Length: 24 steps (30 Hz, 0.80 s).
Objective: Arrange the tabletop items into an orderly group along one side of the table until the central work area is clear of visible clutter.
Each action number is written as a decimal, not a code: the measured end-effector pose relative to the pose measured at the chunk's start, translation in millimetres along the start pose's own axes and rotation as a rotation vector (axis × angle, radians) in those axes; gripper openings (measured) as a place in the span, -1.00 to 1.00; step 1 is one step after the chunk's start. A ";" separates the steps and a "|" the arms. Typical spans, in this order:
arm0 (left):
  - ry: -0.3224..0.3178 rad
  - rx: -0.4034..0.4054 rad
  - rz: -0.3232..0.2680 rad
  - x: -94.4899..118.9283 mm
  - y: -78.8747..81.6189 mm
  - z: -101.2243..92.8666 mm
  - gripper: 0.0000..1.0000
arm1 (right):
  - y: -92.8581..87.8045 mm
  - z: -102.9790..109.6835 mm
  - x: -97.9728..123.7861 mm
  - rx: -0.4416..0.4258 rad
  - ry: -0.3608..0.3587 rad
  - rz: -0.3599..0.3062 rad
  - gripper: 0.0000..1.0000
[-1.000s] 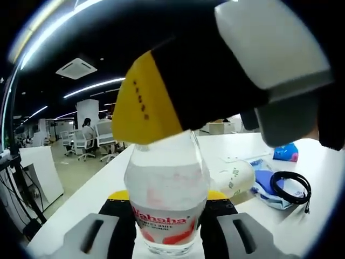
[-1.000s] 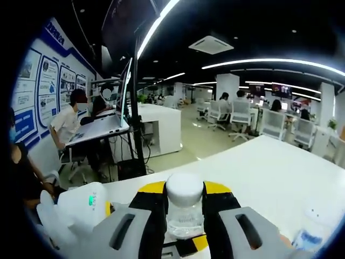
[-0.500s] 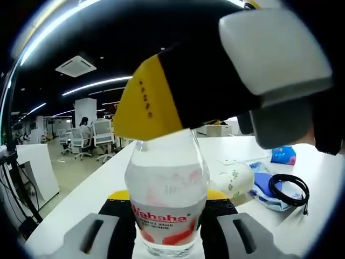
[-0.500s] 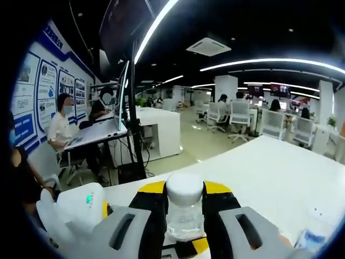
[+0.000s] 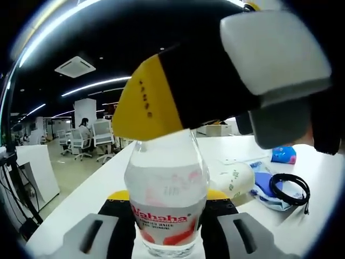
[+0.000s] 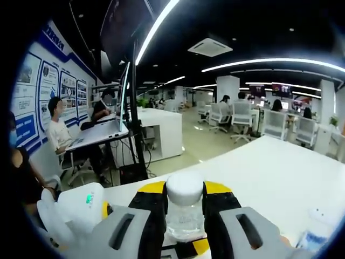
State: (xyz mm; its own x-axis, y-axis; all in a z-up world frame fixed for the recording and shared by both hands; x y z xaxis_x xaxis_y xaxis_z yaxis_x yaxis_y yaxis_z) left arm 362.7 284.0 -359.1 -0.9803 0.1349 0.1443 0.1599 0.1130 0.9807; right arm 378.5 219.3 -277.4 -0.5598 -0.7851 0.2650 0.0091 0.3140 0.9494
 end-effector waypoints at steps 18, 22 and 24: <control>-0.002 -0.003 0.017 -2.1 -0.4 7.9 0.07 | -3.2 3.5 -5.1 0.024 0.012 0.011 -0.40; -0.009 -0.001 0.019 -1.6 -1.2 7.8 0.08 | -2.0 2.7 -5.3 0.018 0.010 0.004 -0.37; -0.008 -0.002 0.019 -0.2 -1.5 7.7 0.08 | -1.3 1.7 -4.5 0.021 0.007 0.003 -0.37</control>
State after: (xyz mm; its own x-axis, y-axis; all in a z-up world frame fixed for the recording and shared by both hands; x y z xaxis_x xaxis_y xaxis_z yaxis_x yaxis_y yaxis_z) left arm 363.5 291.4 -361.6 -0.9762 0.1446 0.1616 0.1780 0.1081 0.9781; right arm 379.5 223.3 -280.1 -0.5538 -0.7880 0.2688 -0.0071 0.3272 0.9449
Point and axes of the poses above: the point that each gripper's makers call its tool centre point, and the gripper's own axes: x roughly backward along the fingers, z roughly to its left, y roughly out of its top, the point moved 9 cm from there along x, roughly backward along the fingers, and after that the axes turned 10 degrees about x, right-handed, at the moved point
